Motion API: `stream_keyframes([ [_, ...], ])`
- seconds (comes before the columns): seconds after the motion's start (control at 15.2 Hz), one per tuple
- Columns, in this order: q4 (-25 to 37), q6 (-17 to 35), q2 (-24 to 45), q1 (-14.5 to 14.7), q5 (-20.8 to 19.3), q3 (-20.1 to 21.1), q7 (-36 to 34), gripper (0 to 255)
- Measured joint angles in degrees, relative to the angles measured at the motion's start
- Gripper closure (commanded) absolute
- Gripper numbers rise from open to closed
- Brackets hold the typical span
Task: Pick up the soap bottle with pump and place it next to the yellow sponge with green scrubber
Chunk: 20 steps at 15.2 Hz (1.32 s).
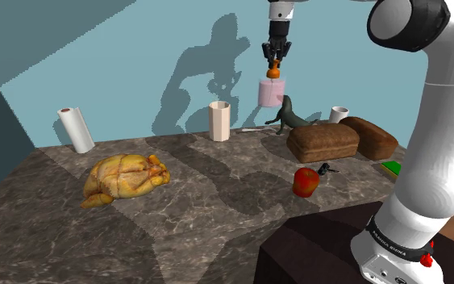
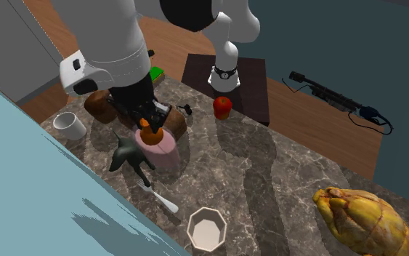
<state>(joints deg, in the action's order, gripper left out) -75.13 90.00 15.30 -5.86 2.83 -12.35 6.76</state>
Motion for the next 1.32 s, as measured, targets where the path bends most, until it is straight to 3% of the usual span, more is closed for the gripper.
stream_keyframes([
  [0.66,13.8,-9.8,4.0,-1.1,0.9,-0.1,0.3,255],
  [0.86,20.6,-13.8,6.8,-1.8,1.6,-0.2,0.5,255],
  [1.32,-0.7,-8.0,-8.9,-2.1,-1.7,-1.8,4.0,255],
])
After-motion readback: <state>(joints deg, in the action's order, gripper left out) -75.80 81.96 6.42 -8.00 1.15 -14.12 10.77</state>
